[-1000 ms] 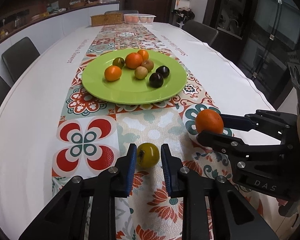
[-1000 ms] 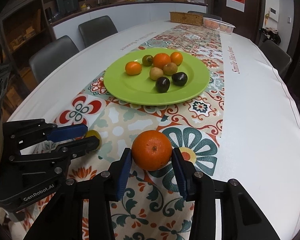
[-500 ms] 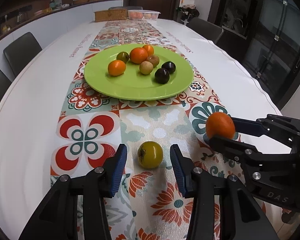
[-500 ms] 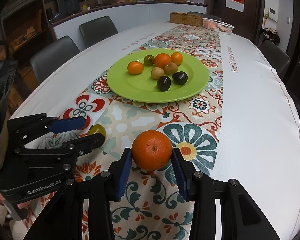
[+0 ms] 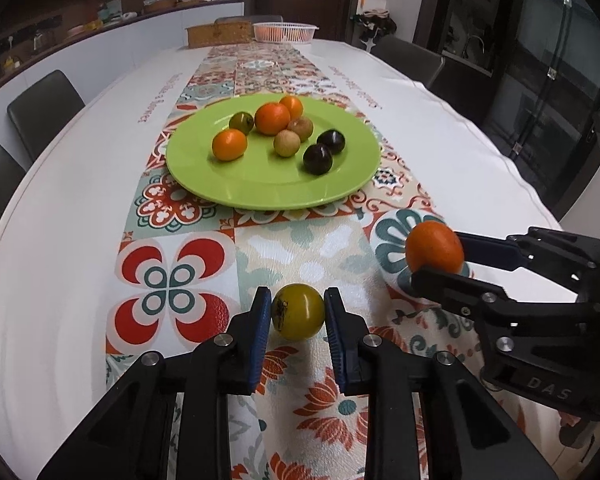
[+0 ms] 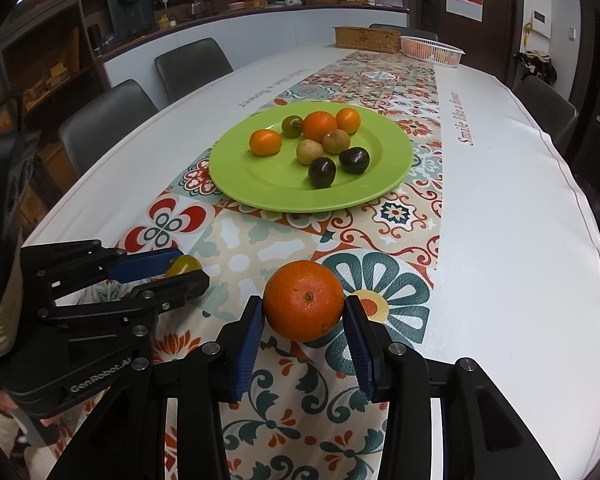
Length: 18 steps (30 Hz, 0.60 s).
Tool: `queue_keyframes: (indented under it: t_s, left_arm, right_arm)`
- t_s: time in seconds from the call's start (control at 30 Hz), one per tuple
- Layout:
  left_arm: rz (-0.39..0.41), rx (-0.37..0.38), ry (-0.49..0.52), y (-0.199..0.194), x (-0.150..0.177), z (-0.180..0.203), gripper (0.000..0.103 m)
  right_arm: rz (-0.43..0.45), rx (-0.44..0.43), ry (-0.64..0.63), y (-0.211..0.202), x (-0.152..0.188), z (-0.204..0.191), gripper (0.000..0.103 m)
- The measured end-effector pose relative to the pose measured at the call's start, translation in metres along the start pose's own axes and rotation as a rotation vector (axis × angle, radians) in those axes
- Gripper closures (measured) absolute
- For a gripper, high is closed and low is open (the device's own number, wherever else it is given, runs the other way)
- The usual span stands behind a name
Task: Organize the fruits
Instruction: 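Carry the tomato and orange onto the green plate and open both grippers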
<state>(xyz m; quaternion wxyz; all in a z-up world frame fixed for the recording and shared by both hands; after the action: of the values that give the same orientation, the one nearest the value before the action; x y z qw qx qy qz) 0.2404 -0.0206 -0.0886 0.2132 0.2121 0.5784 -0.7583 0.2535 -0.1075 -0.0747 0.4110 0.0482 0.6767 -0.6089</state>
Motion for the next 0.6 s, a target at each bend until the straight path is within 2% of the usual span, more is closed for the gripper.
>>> queue_keyframes:
  t_s: [0.6]
  left_arm:
    - [0.149,0.048,0.011,-0.060,-0.030,0.018,0.076]
  right_arm:
    - [0.106,0.033,-0.013,-0.043,-0.027,0.002,0.061]
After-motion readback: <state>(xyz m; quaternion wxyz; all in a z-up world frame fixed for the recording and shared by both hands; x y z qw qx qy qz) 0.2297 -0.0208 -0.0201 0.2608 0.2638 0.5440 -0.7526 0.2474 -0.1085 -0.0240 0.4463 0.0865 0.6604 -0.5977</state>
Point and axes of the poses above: each gripper's, at about its wrist camera, not at the fingertips, and y roughly the way its jaws point, z to its right, x to its underside, the point moved 6 cm from there along y, roughly the way its jaws point, and after that the axes turned 15 degrees about -y, right-handed, at the moved point
